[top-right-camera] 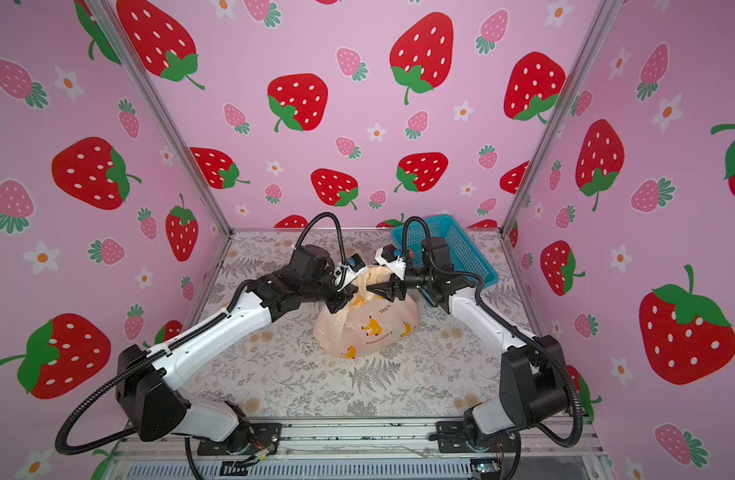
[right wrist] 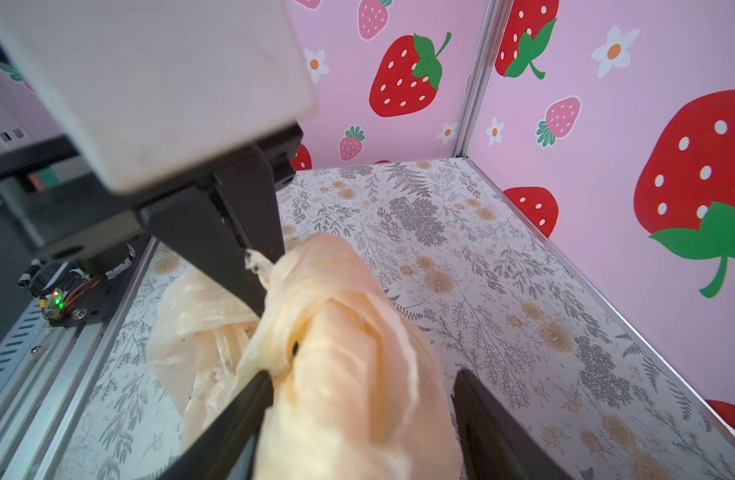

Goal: Place the fake fruits into the plastic bag and tie a complex knot

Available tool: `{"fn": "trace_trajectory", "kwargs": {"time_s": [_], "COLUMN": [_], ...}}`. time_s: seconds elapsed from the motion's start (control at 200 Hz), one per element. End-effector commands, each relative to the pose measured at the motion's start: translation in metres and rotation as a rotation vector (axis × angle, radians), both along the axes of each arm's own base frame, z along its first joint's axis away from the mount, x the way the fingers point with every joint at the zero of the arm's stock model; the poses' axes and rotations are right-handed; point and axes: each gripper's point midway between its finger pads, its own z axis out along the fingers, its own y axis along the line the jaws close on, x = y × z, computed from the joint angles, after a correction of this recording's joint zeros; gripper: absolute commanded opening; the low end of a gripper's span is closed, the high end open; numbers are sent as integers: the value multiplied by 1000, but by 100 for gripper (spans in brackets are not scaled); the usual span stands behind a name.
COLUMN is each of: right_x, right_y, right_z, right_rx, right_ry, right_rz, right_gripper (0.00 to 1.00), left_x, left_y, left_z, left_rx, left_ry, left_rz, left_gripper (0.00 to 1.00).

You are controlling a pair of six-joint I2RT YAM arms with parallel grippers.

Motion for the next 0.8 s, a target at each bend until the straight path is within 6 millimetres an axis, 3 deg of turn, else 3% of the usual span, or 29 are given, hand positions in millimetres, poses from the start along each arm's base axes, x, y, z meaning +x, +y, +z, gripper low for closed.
{"fn": "trace_trajectory", "kwargs": {"time_s": [0.0,0.185,0.795], "right_x": [-2,-9,-17], "right_y": [-12,-14,-18], "right_z": [0,12,44], "right_rx": [-18,-3,-74], "right_ry": [-20,-50,-54], "right_rz": [11,44,55], "right_gripper": [79,89,90], "left_x": [3,3,4], "left_y": [-7,-7,-8], "left_z": [11,8,7], "left_rx": [2,18,24], "left_ry": [-37,-52,-62], "left_rz": [-36,-50,-64], "left_gripper": [0,0,0]}}
